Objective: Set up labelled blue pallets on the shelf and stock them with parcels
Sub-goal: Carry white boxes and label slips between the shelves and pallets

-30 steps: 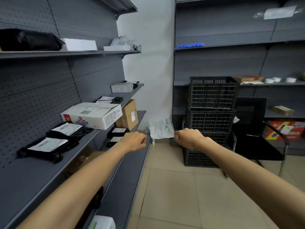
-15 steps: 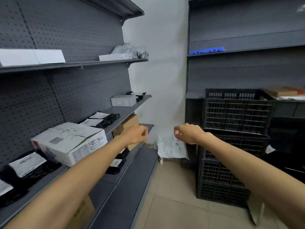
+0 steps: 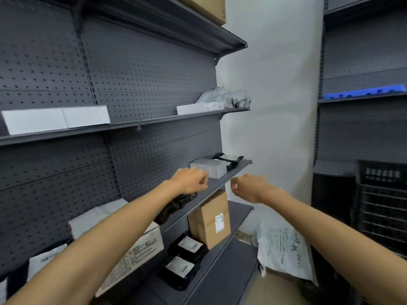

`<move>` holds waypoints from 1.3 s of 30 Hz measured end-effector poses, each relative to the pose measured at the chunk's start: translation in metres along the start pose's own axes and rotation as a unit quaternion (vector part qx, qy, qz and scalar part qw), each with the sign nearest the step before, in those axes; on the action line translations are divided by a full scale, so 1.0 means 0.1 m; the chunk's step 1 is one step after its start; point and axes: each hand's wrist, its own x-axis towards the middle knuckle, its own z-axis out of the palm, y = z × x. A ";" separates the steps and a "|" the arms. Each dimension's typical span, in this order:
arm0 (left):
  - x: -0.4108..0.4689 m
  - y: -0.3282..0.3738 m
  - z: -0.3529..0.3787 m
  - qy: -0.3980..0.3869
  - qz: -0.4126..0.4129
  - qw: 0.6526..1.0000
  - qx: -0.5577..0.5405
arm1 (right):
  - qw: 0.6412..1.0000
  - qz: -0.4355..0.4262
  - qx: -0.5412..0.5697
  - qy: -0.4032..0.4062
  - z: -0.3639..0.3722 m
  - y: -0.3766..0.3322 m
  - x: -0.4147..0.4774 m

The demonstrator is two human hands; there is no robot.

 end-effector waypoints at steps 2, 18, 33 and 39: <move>0.10 -0.08 -0.02 0.002 -0.021 1.000 -0.011 | 0.999 -0.025 0.019 0.019 0.01 0.00 0.27; -1.26 -0.64 -0.87 0.009 -0.332 0.940 0.084 | 0.922 -0.363 0.100 0.097 -0.70 -1.47 1.41; -1.88 -1.49 -2.09 0.197 -0.416 0.861 0.216 | 0.827 -0.416 0.207 0.316 -1.68 -2.68 1.84; -1.78 -2.02 -1.96 0.196 -0.477 0.838 0.178 | 0.873 -0.387 0.239 0.177 -1.59 -2.95 2.25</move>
